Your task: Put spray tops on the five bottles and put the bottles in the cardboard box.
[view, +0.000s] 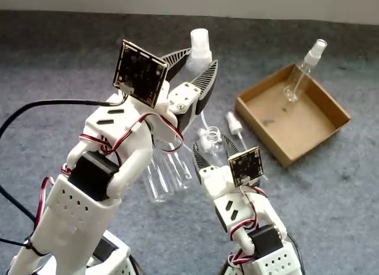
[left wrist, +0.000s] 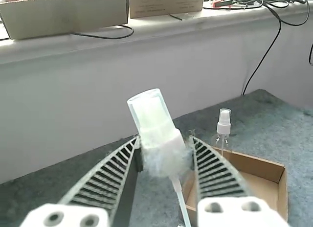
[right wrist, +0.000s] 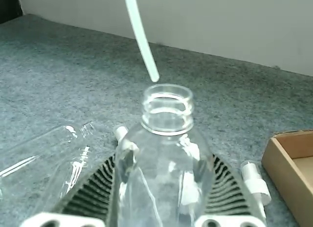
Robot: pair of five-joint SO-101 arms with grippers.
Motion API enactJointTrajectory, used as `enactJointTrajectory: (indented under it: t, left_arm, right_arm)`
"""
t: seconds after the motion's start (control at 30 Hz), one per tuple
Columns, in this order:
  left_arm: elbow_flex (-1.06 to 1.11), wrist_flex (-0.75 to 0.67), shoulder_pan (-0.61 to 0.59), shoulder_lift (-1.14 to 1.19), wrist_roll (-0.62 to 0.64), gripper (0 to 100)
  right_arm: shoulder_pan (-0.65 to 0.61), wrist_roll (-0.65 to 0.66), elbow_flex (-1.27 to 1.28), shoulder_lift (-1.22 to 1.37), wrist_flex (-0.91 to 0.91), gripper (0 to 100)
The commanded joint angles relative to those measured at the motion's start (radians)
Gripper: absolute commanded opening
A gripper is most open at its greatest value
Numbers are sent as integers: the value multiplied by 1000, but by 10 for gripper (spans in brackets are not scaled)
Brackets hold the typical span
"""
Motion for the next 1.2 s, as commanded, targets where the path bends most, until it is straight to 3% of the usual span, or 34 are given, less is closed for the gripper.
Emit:
enactJointTrajectory:
  t: [0.0, 0.33, 0.63, 0.8, 1.17]
  left_arm:
    - [44, -25, 71, -25, -5, 5]
    - [216, -32, 91, -25, -2, 5]
    - [506, -319, 110, -33, -2, 5]
    - [559, -322, 162, -147, -2, 5]
    - [688, -321, 159, -274, -2, 5]
  right_arm:
    - [-12, 0, 142, -10, -25, 92]
    - [-12, 0, 142, -12, -25, 92]
    - [-7, 0, 143, -12, -25, 92]
    - [-7, -3, 143, -10, -25, 92]
    - [-7, -2, 143, -10, -25, 92]
